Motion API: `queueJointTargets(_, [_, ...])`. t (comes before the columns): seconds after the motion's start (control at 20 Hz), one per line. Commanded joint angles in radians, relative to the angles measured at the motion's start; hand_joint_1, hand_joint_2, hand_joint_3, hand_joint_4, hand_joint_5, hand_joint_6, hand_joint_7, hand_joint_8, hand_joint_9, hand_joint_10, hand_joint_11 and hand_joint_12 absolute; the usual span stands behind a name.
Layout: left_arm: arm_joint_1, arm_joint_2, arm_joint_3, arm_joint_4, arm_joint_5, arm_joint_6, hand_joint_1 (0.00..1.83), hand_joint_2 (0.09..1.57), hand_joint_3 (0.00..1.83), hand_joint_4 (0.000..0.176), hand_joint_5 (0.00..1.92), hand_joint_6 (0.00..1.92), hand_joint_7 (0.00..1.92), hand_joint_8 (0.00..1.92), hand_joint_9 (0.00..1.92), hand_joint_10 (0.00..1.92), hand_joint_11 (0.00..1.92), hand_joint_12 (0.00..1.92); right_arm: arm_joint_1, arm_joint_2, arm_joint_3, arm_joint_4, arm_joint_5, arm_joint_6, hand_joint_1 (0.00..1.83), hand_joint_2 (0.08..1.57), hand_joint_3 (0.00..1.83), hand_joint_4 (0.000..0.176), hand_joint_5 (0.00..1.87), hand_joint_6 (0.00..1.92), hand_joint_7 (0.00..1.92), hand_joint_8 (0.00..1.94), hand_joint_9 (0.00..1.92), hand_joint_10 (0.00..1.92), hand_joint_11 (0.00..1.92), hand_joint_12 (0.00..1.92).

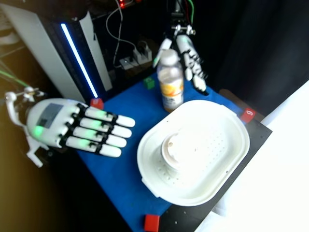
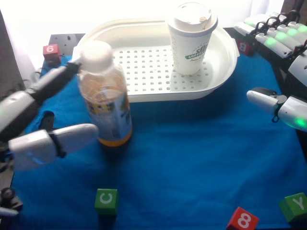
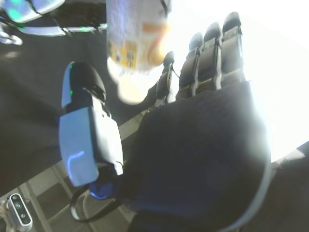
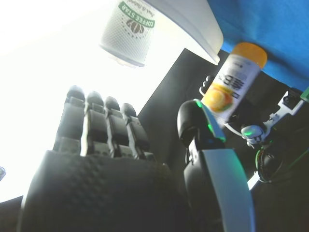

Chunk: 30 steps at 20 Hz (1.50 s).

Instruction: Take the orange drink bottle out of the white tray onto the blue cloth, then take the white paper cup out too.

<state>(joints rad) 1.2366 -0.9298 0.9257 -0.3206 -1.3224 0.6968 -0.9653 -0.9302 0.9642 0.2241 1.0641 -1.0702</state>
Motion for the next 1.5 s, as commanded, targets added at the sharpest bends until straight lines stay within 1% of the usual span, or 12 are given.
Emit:
queueJointTargets(0.0, [0.011,0.013,-0.007,-0.011,-0.180,0.006,0.44,1.06,0.00,0.176,0.00,0.00,0.00,0.00,0.00,0.00,0.00,0.00,0.007,0.002,0.006,-0.007,0.123,0.006,0.48,1.38,0.00,0.000,0.00,0.00,0.00,0.00,0.00,0.00,0.00,0.00])
queueJointTargets(0.1, [0.057,0.040,-0.024,-0.056,-0.227,0.028,0.51,1.05,0.00,0.142,0.00,0.00,0.00,0.00,0.00,0.00,0.00,0.00,0.017,0.002,0.021,-0.009,0.123,0.006,0.47,1.37,0.00,0.000,0.00,0.00,0.00,0.00,0.00,0.00,0.00,0.00])
queueJointTargets(0.15, [0.062,0.052,-0.027,-0.070,-0.227,0.046,0.50,1.09,0.01,0.088,0.00,0.00,0.00,0.00,0.00,0.00,0.00,0.00,0.040,0.000,0.036,-0.010,0.123,0.006,0.39,1.37,0.00,0.000,0.00,0.00,0.00,0.00,0.00,0.00,0.00,0.00])
queueJointTargets(0.35, [0.065,0.066,-0.032,-0.103,-0.247,0.077,0.56,1.09,0.00,0.103,0.00,0.00,0.00,0.00,0.00,0.00,0.00,0.00,0.190,-0.059,0.135,-0.038,-0.026,0.005,0.35,1.32,0.00,0.000,0.00,0.00,0.00,0.00,0.00,0.00,0.01,0.01])
queueJointTargets(0.4, [0.071,0.065,-0.032,-0.115,-0.261,0.077,0.56,1.09,0.00,0.118,0.00,0.00,0.00,0.00,0.00,0.00,0.00,0.00,0.242,-0.097,0.179,-0.057,-0.084,0.005,0.38,1.30,0.00,0.020,0.00,0.00,0.00,0.00,0.00,0.00,0.00,0.00])
queueJointTargets(0.55, [0.077,0.062,-0.031,-0.126,-0.269,0.077,0.58,1.09,0.00,0.108,0.00,0.00,0.00,0.00,0.00,0.00,0.00,0.00,0.318,-0.178,0.261,-0.081,-0.174,0.004,0.42,1.28,0.00,0.036,0.00,0.00,0.00,0.00,0.00,0.00,0.00,0.00])
queueJointTargets(0.65, [0.077,0.060,-0.028,-0.133,-0.274,0.077,0.59,1.09,0.00,0.123,0.00,0.00,0.00,0.00,0.00,0.00,0.00,0.00,0.360,-0.243,0.332,-0.084,-0.245,0.004,0.47,1.27,0.00,0.042,0.00,0.00,0.00,0.00,0.00,0.00,0.00,0.00])
queueJointTargets(0.7, [0.077,0.058,-0.027,-0.137,-0.274,0.077,0.63,1.10,0.00,0.114,0.00,0.00,0.00,0.00,0.00,0.00,0.00,0.00,0.375,-0.271,0.365,-0.083,-0.278,0.004,0.46,1.26,0.00,0.025,0.00,0.00,0.00,0.00,0.00,0.00,0.00,0.00])
queueJointTargets(1.05, [0.077,0.049,-0.023,-0.144,-0.276,0.077,0.69,1.11,0.00,0.116,0.00,0.00,0.00,0.00,0.00,0.00,0.00,0.00,0.442,-0.405,0.520,-0.083,-0.409,-0.003,0.61,1.17,0.00,0.000,0.00,0.00,0.00,0.00,0.00,0.00,0.00,0.00])
queueJointTargets(1.35, [0.077,0.044,-0.021,-0.144,-0.276,0.074,0.71,1.10,0.00,0.119,0.00,0.00,0.00,0.00,0.00,0.00,0.00,0.00,0.449,-0.448,0.577,-0.079,-0.461,-0.002,0.67,1.12,0.00,0.006,0.00,0.00,0.00,0.00,0.00,0.00,0.02,0.01])
queueJointTargets(1.4, [0.077,0.042,-0.020,-0.144,-0.276,0.072,0.71,1.10,0.00,0.120,0.00,0.00,0.00,0.00,0.00,0.00,0.00,0.00,0.449,-0.448,0.587,-0.074,-0.468,-0.002,0.69,1.12,0.01,0.000,0.00,0.00,0.00,0.00,0.01,0.07,0.00,0.48])
queueJointTargets(1.45, [0.078,0.040,-0.020,-0.145,-0.277,0.070,0.71,1.10,0.00,0.120,0.00,0.00,0.00,0.00,0.00,0.00,0.00,0.00,0.449,-0.448,0.590,-0.072,-0.475,-0.002,0.69,1.12,0.01,0.000,0.00,0.00,0.00,0.00,0.01,0.07,0.00,0.48])
